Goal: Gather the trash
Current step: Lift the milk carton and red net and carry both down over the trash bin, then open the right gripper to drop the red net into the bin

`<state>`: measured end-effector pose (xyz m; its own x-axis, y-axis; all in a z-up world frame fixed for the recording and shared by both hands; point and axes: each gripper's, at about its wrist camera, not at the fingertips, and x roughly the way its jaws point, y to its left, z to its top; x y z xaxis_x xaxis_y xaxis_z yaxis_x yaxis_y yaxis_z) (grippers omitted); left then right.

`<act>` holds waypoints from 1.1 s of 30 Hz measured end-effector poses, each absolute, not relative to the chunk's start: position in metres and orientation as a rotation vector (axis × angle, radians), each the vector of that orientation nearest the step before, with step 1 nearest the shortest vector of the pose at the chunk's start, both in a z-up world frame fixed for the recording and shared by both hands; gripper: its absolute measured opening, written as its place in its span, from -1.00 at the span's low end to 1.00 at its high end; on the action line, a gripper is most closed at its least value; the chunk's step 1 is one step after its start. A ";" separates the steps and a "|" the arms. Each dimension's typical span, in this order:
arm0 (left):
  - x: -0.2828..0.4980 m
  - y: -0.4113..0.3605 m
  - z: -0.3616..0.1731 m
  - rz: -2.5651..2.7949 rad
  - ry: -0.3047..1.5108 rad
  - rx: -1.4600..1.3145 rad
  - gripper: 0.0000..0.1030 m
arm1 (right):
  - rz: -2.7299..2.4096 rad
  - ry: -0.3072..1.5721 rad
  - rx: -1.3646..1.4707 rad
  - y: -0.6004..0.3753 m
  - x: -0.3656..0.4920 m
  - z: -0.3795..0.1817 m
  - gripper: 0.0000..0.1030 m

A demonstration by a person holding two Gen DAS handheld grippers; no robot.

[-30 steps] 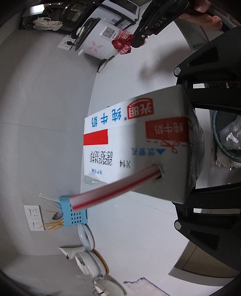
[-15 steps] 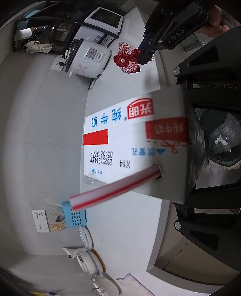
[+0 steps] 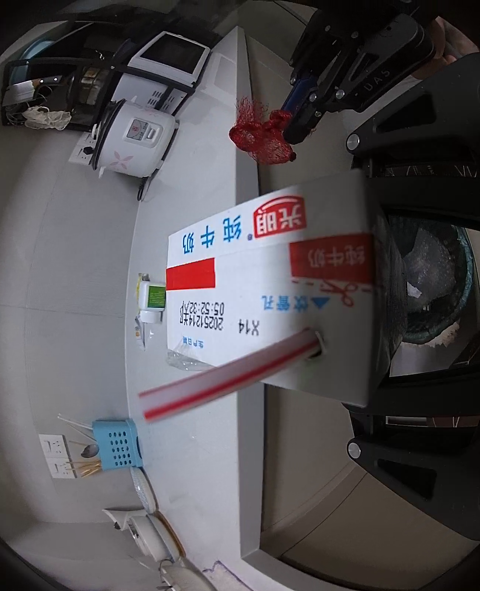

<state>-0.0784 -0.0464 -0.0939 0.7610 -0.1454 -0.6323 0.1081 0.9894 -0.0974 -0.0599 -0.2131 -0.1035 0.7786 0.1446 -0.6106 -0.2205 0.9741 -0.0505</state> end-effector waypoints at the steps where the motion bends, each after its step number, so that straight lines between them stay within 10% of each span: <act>1: -0.080 -0.047 -0.101 -0.142 0.700 -0.058 -0.21 | 0.195 0.667 -0.117 -0.214 -0.060 -0.112 -0.66; 33: -0.085 -0.042 -0.300 -0.175 0.989 -0.090 -0.21 | 0.191 1.088 -0.064 -0.221 -0.033 -0.324 -0.66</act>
